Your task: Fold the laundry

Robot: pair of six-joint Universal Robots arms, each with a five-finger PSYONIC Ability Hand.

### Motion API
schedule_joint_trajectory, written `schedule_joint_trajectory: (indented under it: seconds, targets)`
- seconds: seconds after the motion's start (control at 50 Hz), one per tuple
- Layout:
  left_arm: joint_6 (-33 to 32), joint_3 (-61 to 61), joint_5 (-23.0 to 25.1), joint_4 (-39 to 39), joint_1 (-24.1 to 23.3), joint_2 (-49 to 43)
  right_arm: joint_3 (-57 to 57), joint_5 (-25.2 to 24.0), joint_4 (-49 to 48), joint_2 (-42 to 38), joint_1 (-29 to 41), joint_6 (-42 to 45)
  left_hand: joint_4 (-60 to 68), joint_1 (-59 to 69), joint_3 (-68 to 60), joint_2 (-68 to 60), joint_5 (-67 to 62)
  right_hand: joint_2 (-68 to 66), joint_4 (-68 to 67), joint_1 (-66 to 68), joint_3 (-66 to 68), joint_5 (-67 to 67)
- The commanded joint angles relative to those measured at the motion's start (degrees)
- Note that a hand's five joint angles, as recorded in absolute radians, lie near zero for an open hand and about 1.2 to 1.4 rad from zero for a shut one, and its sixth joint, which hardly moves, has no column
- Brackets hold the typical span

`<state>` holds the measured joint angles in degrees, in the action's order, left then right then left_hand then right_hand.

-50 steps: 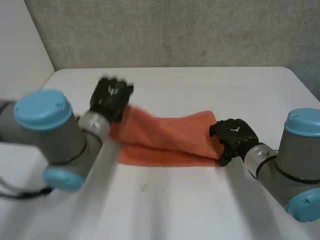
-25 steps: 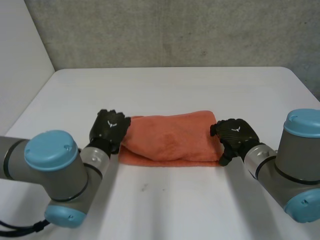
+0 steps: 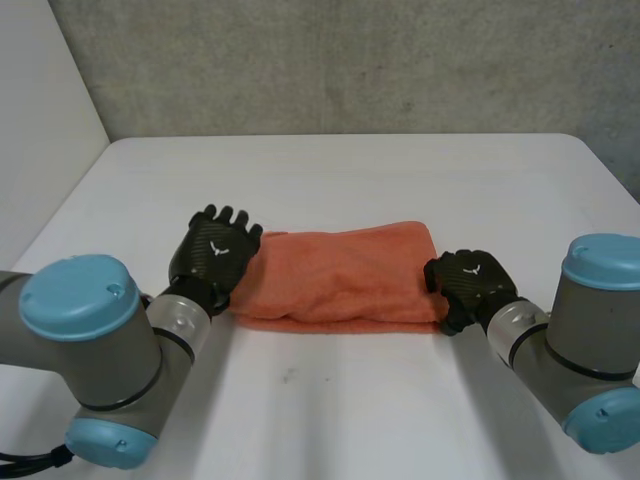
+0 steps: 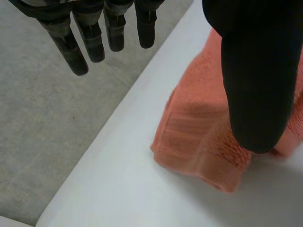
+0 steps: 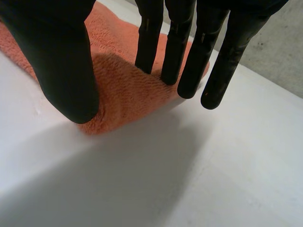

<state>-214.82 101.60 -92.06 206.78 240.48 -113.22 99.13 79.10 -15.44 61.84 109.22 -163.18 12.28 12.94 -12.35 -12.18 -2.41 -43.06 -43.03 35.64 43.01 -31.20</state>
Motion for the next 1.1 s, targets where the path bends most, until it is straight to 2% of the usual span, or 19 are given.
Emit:
schedule_joint_trajectory:
  seconds: [0.02,0.06,0.08,0.1,0.34,0.42,0.52,0.64,0.66,0.68,0.72,0.78,0.82,0.92,1.02,1.04,1.06,1.08,1.1]
  targets:
    - [8.4,-0.3,0.2,-0.5,1.5,3.3,-0.3,0.0,0.0,-1.1,0.2,-0.7,1.3,0.6,-1.2,-1.4,-1.2,-5.5,-5.6,13.0,5.6,-7.4]
    - [10.1,-0.2,0.4,-0.6,2.5,3.5,-0.3,0.0,0.0,-1.1,0.2,-1.1,1.8,1.1,-1.7,-1.9,-1.7,-6.7,-6.8,14.1,6.8,-8.6]
    - [11.4,-0.1,0.4,-0.8,3.5,3.6,-0.2,-0.1,0.0,-1.0,0.1,-1.9,1.8,1.1,-1.7,-1.9,-1.7,-16.7,-16.7,24.1,16.8,-18.6]
    - [12.5,-0.1,0.5,-1.0,4.0,3.6,-0.2,0.0,0.0,-1.0,-0.1,-3.0,1.8,1.1,-1.7,-1.9,-1.7,-35.3,-35.3,42.7,35.3,-37.2]
    - [13.7,-0.1,0.6,-2.3,5.4,3.6,1.8,1.4,0.8,2.4,-3.7,-4.2,1.1,0.5,-1.1,-1.2,-1.0,-36.9,-37.0,44.4,37.0,-38.8]
    - [13.8,0.0,0.6,-2.6,5.5,4.1,1.7,1.3,1.8,3.7,-7.8,0.6,1.1,0.5,-1.1,-1.2,-1.0,-36.9,-37.0,44.4,37.0,-38.8]
    - [13.9,0.1,0.6,-3.1,5.8,4.7,-2.6,1.8,2.4,4.2,-8.1,6.8,0.6,0.0,-0.6,-0.7,-0.5,-36.9,-37.0,44.4,37.0,-38.8]
    - [14.0,0.1,0.5,-3.1,5.9,6.1,-15.7,2.1,5.3,3.5,4.6,6.5,0.6,0.0,-0.6,-0.7,-0.5,-36.9,-37.0,44.4,37.0,-38.8]
    - [14.1,0.1,0.5,-3.1,5.9,6.3,-19.0,1.9,6.3,1.2,8.1,5.8,0.6,0.0,-0.6,-0.7,-0.5,-36.9,-37.0,44.4,37.0,-38.8]
    - [14.1,0.1,0.5,-3.1,5.9,6.3,-19.1,1.9,6.3,1.2,8.1,5.8,0.6,0.0,-0.6,-0.7,-0.5,-36.9,-37.0,44.4,37.0,-38.8]
    - [14.3,0.2,0.5,-3.1,6.0,7.0,-24.7,1.0,7.4,-4.3,15.2,6.0,0.5,-0.2,-0.4,-0.6,-0.3,-36.9,-37.0,44.4,37.0,-38.8]
    - [14.7,0.2,0.5,-3.1,6.1,7.1,-27.1,0.9,7.8,-6.3,18.7,6.4,0.3,-0.4,-0.2,-0.4,-0.2,-36.9,-37.0,44.4,37.0,-38.8]
    - [15.7,0.2,0.5,-3.1,6.4,7.5,-29.5,0.1,7.9,-10.8,24.0,7.4,0.3,-0.4,-0.2,-0.4,-0.2,-36.9,-37.0,44.4,37.0,-38.8]
    - [18.2,-0.1,0.6,-3.1,6.4,7.5,-29.7,-1.9,9.2,-16.2,27.4,9.4,-0.4,-1.0,0.5,0.3,0.5,-36.9,-37.0,44.4,37.0,-38.8]
    - [19.8,-0.9,0.7,-3.1,6.4,7.5,-29.2,-1.8,11.0,-15.0,27.0,9.4,-0.2,-0.9,0.3,0.1,0.3,-36.9,-37.0,44.4,37.0,-38.8]
    - [19.9,-1.3,0.8,-3.1,6.4,7.4,-29.0,-1.8,11.0,-13.1,26.8,8.5,0.1,-0.5,0.0,-0.2,0.0,-10.5,-10.5,17.9,10.6,-12.4]
    - [19.9,-1.3,0.8,-3.1,6.4,7.4,-29.0,-1.8,11.0,-13.1,26.8,8.5,0.1,-0.5,-0.1,-0.2,0.0,-10.3,-10.3,17.7,10.3,-12.1]
    - [19.9,-2.2,0.8,-3.1,6.0,7.4,-28.4,-1.6,10.6,-10.6,26.0,7.2,0.1,-0.5,-0.1,-0.2,0.0,23.4,23.4,-16.0,-23.3,21.5]
    - [20.0,-3.2,0.8,-3.1,5.6,7.2,-27.7,-1.5,10.3,-8.3,24.1,5.3,0.0,-0.7,0.1,-0.1,0.2,33.1,33.0,-25.6,-33.0,31.2]
